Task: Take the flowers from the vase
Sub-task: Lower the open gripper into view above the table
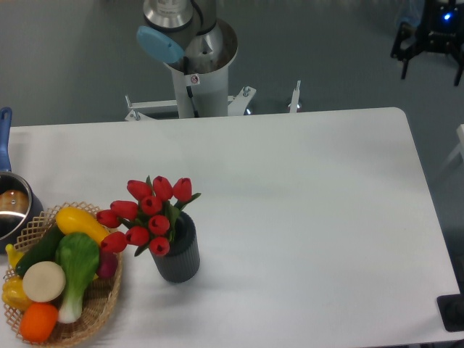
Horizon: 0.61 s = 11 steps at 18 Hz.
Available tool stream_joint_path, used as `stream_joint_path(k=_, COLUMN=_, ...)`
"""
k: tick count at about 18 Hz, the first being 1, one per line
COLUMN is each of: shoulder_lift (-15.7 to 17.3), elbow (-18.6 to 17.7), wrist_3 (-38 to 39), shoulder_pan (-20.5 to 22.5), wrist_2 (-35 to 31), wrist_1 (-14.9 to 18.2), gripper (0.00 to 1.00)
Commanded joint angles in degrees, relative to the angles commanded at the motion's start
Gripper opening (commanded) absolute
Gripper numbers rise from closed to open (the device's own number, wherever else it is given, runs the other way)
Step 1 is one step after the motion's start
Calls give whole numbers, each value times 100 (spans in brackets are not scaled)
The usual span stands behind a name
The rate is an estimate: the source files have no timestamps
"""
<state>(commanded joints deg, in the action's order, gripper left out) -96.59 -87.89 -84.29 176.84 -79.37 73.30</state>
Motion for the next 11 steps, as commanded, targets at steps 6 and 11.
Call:
stream_joint_path(k=6, shoulder_lift=0, elbow=-114, wrist_3=44, shoulder_pan=-149, wrist_2=35, wrist_1=-219, gripper=100)
stream_joint_path(k=11, shoulder_lift=18, elbow=-501, wrist_3=44, shoulder_pan=-184, wrist_2=79, wrist_1=-702, gripper=100)
